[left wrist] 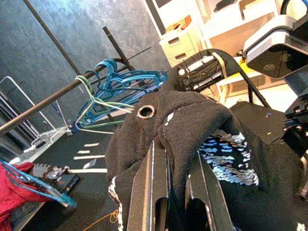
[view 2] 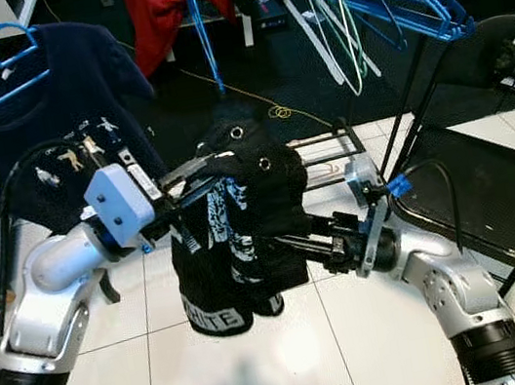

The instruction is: Hang hanger

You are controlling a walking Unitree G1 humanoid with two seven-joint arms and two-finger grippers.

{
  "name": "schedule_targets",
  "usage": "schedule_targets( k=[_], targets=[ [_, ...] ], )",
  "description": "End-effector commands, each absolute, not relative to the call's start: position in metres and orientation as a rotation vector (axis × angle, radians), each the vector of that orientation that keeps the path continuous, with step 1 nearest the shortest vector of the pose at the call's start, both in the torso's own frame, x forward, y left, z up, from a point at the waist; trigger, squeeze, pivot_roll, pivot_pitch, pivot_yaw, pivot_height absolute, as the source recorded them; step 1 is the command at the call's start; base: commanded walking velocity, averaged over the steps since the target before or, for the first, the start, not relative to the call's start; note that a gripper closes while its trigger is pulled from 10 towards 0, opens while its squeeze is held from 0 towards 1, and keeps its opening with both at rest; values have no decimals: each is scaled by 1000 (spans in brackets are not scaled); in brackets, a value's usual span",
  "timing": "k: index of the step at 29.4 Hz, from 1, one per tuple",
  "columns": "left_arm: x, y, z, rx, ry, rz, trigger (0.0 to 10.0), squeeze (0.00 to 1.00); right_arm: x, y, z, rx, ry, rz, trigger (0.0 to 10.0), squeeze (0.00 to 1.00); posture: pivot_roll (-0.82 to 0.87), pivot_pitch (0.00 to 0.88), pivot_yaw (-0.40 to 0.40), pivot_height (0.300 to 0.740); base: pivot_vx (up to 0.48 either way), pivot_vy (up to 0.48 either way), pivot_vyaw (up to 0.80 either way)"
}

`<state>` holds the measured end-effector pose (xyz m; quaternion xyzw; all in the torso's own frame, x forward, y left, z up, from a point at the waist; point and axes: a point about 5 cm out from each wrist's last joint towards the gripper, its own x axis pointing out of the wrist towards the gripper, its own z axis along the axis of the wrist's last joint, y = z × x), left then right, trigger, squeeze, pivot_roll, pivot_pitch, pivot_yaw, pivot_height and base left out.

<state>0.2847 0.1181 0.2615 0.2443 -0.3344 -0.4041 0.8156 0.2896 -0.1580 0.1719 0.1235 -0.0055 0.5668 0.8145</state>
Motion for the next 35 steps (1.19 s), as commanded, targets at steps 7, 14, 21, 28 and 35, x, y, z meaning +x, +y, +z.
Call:
schedule_targets(
  k=[7,14,21,28,35],
  targets=[
    [281,113,262,537,-729,-878,10000,0,289,-161,178,240,-38,1192,0,0,-27,221,-19,740,0,0,0],
    [284,118,255,573,-687,-845,10000,0,290,-162,178,215,-47,1173,0,0,-29,225,-22,740,0,0,0],
    [291,124,246,526,-600,-794,10000,1000,291,-159,179,227,-63,1155,0,0,-27,224,-20,740,0,0,0],
    [298,143,231,601,-493,-685,10000,996,297,-154,180,241,-91,1126,0,0,-12,222,-17,740,0,0,0],
    [309,180,222,683,-354,-553,10000,0,302,-153,184,220,-100,1107,0,0,-12,246,-16,740,0,0,0]
  ],
)
